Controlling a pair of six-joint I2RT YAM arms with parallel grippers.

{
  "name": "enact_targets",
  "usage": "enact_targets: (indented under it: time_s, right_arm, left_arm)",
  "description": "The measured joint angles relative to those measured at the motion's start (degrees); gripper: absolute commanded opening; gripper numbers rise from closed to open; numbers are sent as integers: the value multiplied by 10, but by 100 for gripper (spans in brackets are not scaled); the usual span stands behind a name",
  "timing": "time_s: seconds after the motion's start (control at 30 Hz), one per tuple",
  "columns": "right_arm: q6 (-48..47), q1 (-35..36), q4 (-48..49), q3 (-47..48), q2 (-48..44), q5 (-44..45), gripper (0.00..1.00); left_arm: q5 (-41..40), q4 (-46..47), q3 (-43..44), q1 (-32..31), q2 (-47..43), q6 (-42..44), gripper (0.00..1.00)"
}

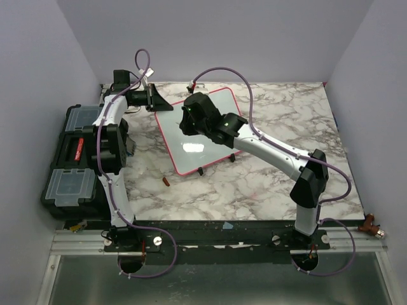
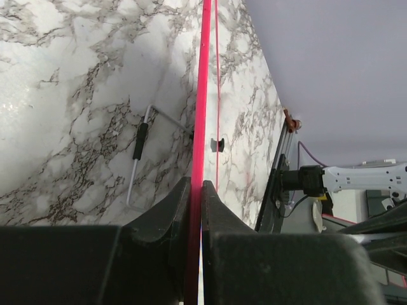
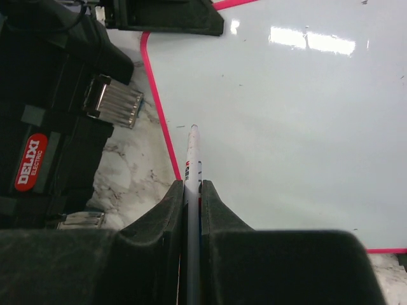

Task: Write a sentence on the whiteboard
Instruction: Move the whiteboard to the center of the board.

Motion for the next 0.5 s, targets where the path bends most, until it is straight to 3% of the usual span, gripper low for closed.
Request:
enact_targets:
  time_s: [0.27, 0.5]
  right_arm:
    - [-7, 0, -24, 20, 15, 25, 1]
    - [-15, 0, -23, -55, -26, 27, 1]
  left_arm:
    - [-10, 56, -93, -10, -67, 5, 0]
    - [-25, 136, -207, -22, -146, -16, 0]
